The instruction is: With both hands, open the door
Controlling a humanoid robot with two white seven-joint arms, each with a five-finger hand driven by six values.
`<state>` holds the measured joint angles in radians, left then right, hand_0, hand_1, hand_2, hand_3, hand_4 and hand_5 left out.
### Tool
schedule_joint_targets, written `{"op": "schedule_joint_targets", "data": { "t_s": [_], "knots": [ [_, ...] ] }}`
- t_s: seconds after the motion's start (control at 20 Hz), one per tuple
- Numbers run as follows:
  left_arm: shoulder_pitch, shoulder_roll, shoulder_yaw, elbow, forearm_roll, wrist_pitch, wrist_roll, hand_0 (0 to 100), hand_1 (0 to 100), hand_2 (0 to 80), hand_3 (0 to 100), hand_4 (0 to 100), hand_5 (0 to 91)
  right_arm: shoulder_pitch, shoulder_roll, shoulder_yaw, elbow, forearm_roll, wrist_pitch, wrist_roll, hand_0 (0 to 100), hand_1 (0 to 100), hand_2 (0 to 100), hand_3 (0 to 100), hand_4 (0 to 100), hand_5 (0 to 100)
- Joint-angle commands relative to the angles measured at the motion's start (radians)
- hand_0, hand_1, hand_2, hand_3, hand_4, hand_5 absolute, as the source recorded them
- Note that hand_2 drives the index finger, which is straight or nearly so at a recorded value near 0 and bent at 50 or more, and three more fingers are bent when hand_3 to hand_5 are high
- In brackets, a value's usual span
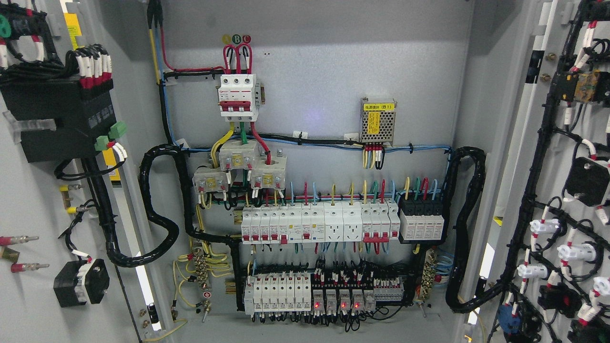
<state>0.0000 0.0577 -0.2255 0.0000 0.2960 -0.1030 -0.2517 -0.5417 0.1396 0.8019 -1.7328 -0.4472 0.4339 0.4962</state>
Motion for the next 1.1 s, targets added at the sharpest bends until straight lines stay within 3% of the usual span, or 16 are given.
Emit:
{"op": "schedule_joint_targets", "data": {
  "t_s": [0.0,0.05,0.25,0.45,0.55,0.7,0.85,1.05],
  "knots": [
    [0.009,-0.003,0.0,0.018,0.0,0.0,0.0,0,0,0.0,0,0,0.0,0.002,0.002,0.028,0.002,0.005,0.013,-0.001,20,12,0,0,0,0],
    [0.009,-0.003,0.0,0.018,0.0,0.0,0.0,0,0,0.0,0,0,0.0,0.02,-0.008,-0.019,0.002,0.008,0.013,-0.004,20,12,0,0,0,0],
    [0.009,-0.001,0.0,0.018,0.0,0.0,0.0,0,0,0.0,0,0,0.0,0.155,-0.13,-0.318,-0.004,0.01,0.006,-0.01,20,12,0,0,0,0],
    [0.009,-0.003,0.0,0.018,0.0,0.0,0.0,0,0,0.0,0,0,0.0,0.23,-0.195,-0.493,-0.057,0.01,-0.006,-0.066,20,12,0,0,0,0],
    [0.009,-0.001,0.001,0.018,0.0,0.0,0.0,0,0,0.0,0,0,0.0,0.311,-0.238,-0.532,-0.131,0.013,-0.027,-0.129,20,12,0,0,0,0],
    [0.006,-0.004,0.0,0.017,0.003,0.0,0.0,0,0,0.0,0,0,0.0,0.463,-0.302,-0.558,-0.206,0.05,-0.163,-0.206,20,12,0,0,0,0],
    [-0.015,-0.004,0.0,-0.032,0.002,-0.018,0.0,0,0,0.0,0,0,0.0,0.615,-0.365,-0.596,-0.27,0.067,-0.271,-0.208,20,12,0,0,0,0],
    [0.085,0.01,0.0,-0.454,0.0,-0.086,-0.003,0,0,0.0,0,0,0.0,0.775,-0.371,-0.713,-0.281,0.061,-0.414,-0.208,20,12,0,0,0,0]
  ]
}}
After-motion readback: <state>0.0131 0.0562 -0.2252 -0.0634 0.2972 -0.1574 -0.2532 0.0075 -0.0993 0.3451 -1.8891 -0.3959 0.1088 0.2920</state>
